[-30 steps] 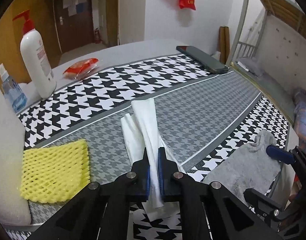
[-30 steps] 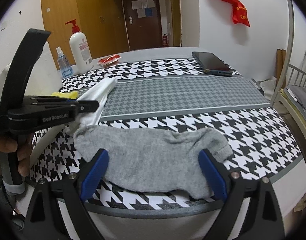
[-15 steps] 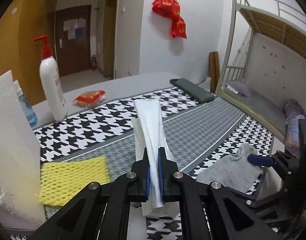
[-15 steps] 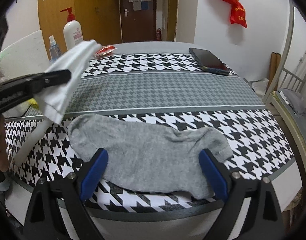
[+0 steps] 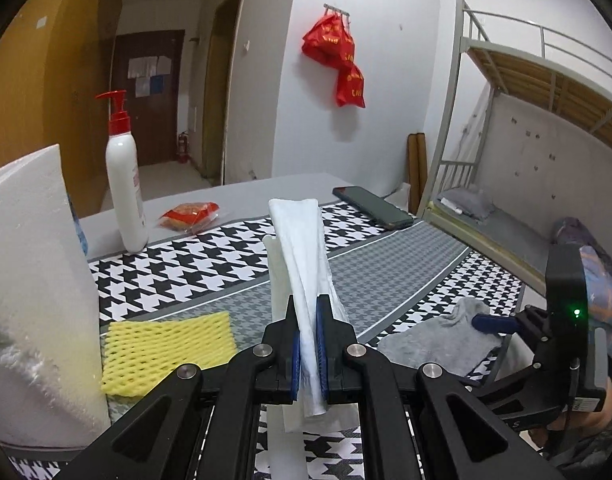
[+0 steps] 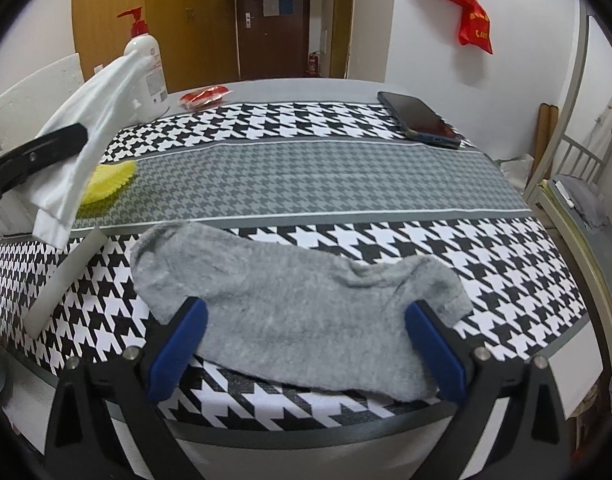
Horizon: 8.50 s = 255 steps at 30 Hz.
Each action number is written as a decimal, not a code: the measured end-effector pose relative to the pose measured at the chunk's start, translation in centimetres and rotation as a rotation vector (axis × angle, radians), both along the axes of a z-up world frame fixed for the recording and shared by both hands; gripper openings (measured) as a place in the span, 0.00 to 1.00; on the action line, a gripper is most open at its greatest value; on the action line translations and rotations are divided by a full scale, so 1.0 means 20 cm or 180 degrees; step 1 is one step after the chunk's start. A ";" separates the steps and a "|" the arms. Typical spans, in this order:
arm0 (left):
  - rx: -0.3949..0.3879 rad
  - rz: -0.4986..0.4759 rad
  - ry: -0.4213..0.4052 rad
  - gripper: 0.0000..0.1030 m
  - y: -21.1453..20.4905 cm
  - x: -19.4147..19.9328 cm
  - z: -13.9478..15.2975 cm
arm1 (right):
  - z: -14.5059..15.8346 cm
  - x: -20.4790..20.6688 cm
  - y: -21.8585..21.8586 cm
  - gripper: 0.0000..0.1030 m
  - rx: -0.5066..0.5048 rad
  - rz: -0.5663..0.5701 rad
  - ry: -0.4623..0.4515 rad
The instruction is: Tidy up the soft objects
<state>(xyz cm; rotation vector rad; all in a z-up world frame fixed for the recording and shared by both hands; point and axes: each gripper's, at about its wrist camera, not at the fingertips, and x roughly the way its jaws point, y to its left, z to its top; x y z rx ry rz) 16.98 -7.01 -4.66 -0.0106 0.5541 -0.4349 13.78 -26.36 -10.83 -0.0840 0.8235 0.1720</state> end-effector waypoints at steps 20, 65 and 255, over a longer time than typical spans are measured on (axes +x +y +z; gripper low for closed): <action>-0.0012 -0.0014 -0.0248 0.07 0.11 -0.24 0.13 | 0.13 -0.20 0.15 0.25 0.0351 0.0409 -0.0143; 0.0035 0.0418 -0.0434 0.07 0.37 -0.49 0.19 | 0.03 -0.12 0.27 0.64 0.0030 0.0391 0.0020; 0.0162 0.1281 -0.0565 0.07 0.92 -0.22 0.52 | 0.90 0.00 1.02 1.00 0.0665 0.1926 -0.1039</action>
